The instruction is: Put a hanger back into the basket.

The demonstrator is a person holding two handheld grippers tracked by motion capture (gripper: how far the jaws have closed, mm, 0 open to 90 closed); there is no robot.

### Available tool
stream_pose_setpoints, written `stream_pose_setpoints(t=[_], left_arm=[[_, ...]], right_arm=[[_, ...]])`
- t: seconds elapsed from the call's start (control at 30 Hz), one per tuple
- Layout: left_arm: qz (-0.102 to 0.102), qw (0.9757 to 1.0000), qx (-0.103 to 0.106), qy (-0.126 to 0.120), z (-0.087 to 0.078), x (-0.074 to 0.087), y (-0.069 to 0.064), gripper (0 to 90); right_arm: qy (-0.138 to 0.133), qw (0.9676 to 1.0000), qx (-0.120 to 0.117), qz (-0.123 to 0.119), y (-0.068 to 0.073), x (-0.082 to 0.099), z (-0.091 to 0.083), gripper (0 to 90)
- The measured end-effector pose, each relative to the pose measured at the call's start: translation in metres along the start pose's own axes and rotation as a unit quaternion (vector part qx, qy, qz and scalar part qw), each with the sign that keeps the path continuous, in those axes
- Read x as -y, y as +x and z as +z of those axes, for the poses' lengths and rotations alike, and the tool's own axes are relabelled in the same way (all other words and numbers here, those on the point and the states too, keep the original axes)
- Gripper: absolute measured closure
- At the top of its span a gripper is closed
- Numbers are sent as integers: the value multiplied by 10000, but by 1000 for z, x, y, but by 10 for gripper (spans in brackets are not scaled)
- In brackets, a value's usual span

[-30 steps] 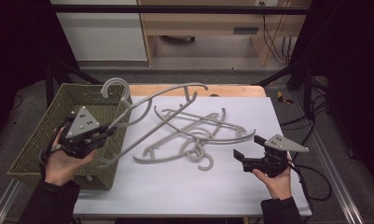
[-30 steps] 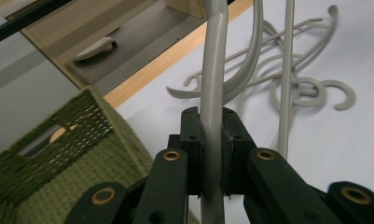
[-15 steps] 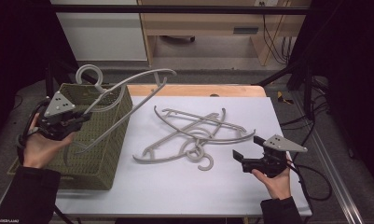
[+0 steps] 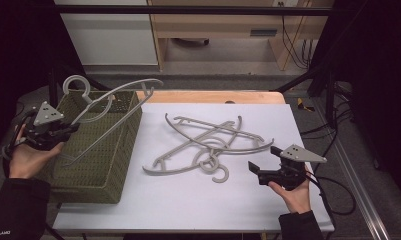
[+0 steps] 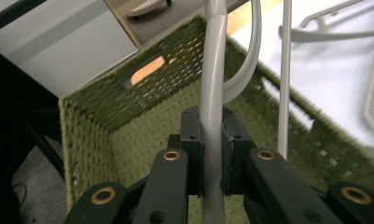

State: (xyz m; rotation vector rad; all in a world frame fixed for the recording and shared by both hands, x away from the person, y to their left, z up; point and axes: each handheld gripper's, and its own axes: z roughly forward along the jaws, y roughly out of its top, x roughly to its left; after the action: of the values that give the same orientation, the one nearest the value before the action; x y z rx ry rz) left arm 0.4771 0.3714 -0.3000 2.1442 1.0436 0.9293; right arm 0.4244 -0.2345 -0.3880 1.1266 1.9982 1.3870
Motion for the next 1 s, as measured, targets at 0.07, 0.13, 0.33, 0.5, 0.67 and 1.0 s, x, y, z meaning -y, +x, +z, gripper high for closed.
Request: stream_pose_setpoints(t=[0.07, 0.13, 0.33, 0.5, 0.67, 1.0], left_arm=[[-34, 10000, -28, 42, 1, 7, 4, 815], [-34, 9999, -59, 98, 1, 13, 7, 815], [39, 9994, -205, 280, 6, 29, 13, 815], [-119, 9986, -409, 318, 6, 38, 23, 815], [-282, 9975, -543, 360, 4, 46, 34, 815], [-205, 9948, -618, 785, 14, 60, 37, 814]], right_arm=[[9, 10000, -2, -19, 0, 0, 0, 54], [21, 10000, -3, -23, 0, 0, 1, 54], [61, 10000, -29, -20, 1, 1, 1, 52], [62, 10000, -27, -29, 1, 1, 2, 53], [85, 9999, -24, -52, 1, 1, 3, 53], [138, 9999, -39, -61, 2, 2, 4, 54]])
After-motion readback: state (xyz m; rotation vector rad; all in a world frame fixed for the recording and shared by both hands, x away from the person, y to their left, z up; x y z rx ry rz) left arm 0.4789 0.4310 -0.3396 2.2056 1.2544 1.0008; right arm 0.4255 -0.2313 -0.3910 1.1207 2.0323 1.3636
